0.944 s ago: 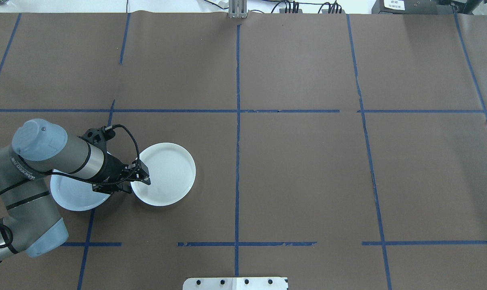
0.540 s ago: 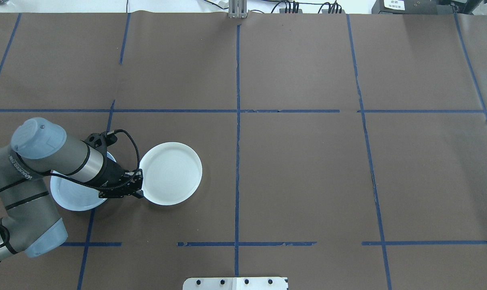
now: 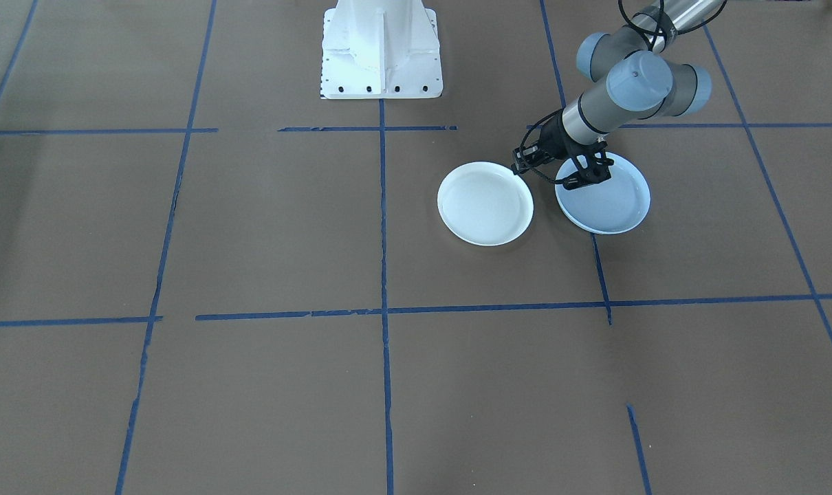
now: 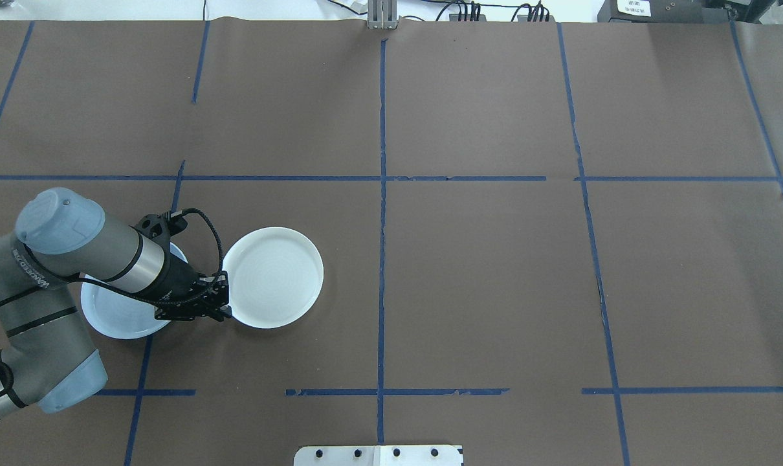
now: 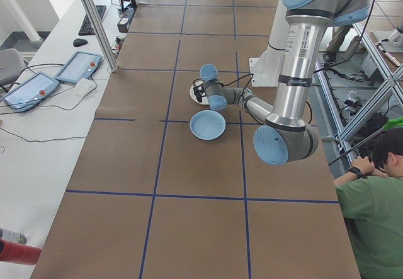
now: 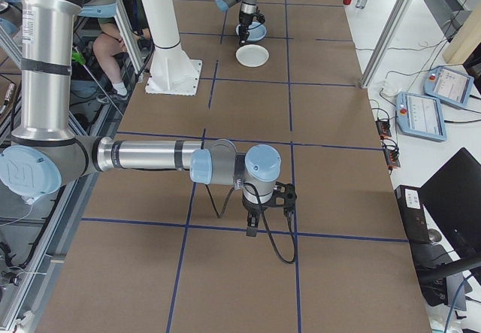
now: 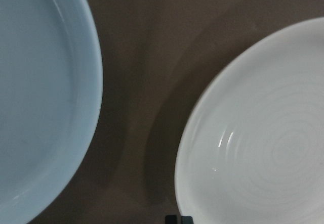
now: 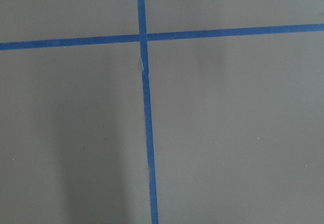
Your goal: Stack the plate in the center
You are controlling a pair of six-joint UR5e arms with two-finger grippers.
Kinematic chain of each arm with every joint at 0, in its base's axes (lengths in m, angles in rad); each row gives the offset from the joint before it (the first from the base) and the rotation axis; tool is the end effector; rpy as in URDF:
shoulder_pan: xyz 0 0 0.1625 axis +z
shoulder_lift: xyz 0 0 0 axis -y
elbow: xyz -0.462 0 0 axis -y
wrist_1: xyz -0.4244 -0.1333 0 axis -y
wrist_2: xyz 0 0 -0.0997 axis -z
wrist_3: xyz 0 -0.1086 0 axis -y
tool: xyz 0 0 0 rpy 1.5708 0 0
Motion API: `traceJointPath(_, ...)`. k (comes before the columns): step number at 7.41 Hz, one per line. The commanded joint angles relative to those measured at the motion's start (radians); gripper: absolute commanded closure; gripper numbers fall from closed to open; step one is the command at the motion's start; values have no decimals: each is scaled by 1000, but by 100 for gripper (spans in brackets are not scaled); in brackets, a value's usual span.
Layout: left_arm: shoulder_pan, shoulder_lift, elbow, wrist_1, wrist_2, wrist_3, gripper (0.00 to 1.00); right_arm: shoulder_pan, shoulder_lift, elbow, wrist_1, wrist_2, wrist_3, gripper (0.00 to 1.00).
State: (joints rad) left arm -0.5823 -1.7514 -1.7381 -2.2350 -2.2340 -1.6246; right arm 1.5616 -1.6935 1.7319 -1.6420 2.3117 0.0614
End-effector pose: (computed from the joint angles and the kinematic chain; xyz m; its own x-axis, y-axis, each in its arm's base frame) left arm 0.4707 -0.3895 0.4331 0.4422 -0.3419 -0.8292 0.0212 0.9282 -0.3715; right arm 0.0557 -0.4651 0.6881 0.7372 0.0766 0.6713 -0.0361 0.9966 -0.0741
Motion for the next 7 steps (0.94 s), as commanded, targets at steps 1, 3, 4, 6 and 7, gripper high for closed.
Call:
traceJointPath(1, -1, 0, 5, 0, 5, 0, 67, 0, 0, 0, 1, 0, 0, 0)
traceJointPath(3, 2, -6, 14, 0, 5, 0, 67, 0, 0, 0, 1, 0, 0, 0)
traceJointPath(4, 4, -11, 17, 0, 5, 2, 67, 0, 0, 0, 1, 0, 0, 0)
traceJointPath(6, 4, -13, 18, 0, 4, 3, 79, 0, 0, 0, 1, 0, 0, 0)
traceJointPath(7, 4, -13, 25, 0, 5, 3, 80, 2, 0, 0, 1, 0, 0, 0)
